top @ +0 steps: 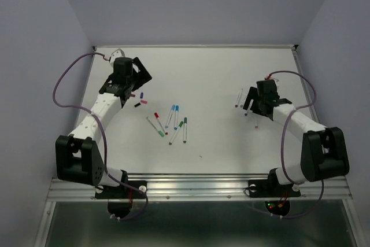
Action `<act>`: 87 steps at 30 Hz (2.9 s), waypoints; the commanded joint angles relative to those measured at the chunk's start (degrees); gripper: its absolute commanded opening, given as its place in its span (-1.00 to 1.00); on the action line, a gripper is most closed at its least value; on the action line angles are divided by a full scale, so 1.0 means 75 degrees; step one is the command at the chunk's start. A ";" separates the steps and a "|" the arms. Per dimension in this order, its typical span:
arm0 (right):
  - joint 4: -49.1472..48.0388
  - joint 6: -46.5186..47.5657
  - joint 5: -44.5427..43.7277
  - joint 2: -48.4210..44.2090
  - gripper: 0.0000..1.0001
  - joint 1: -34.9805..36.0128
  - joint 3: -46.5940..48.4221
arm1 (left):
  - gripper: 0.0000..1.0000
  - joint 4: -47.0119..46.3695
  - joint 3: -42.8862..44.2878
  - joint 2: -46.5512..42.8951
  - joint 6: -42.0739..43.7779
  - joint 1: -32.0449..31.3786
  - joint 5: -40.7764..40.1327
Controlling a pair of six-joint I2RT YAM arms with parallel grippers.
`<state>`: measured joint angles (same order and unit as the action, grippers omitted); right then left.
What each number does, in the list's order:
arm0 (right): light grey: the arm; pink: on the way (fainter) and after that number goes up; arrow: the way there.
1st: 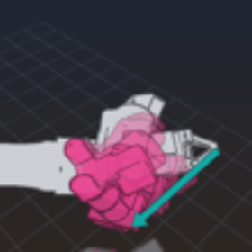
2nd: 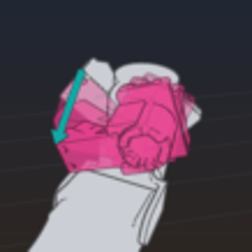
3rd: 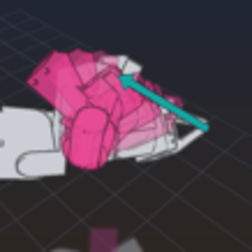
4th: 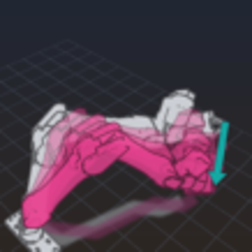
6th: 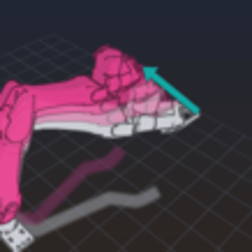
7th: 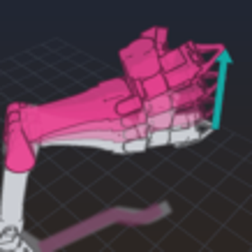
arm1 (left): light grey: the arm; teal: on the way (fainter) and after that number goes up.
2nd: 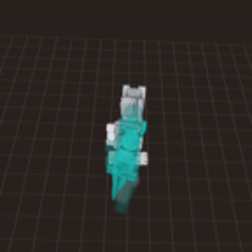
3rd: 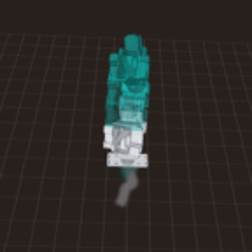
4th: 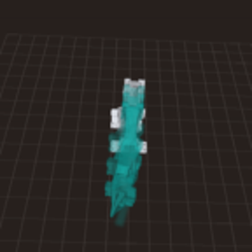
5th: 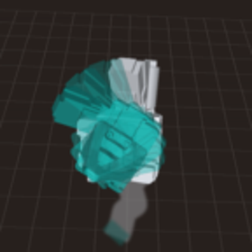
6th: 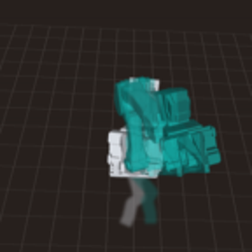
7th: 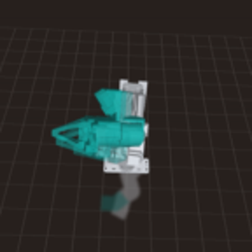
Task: Open the pen caps
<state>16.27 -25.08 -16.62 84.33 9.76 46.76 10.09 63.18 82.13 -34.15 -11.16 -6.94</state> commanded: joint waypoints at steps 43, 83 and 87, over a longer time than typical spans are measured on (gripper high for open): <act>0.0901 -0.0791 -0.0924 0.3673 0.05 0.6339 0.3422 | 0.98 0.0366 -0.1697 -0.3181 -0.0368 -0.0024 0.0117; -0.2755 0.0742 0.1349 -0.0827 -0.99 0.5425 0.1569 | 0.80 -0.3267 -0.1510 -0.1575 -0.1236 -0.1899 0.4335; -0.2884 0.0789 0.1489 -0.0803 -0.99 0.5425 0.1675 | 0.62 -0.3279 -0.1556 -0.1575 -0.1247 -0.1969 0.4242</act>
<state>-1.13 -20.80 -7.40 78.22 50.89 56.16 -10.76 49.54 70.48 -43.16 -25.32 24.16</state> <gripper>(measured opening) 0.146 0.830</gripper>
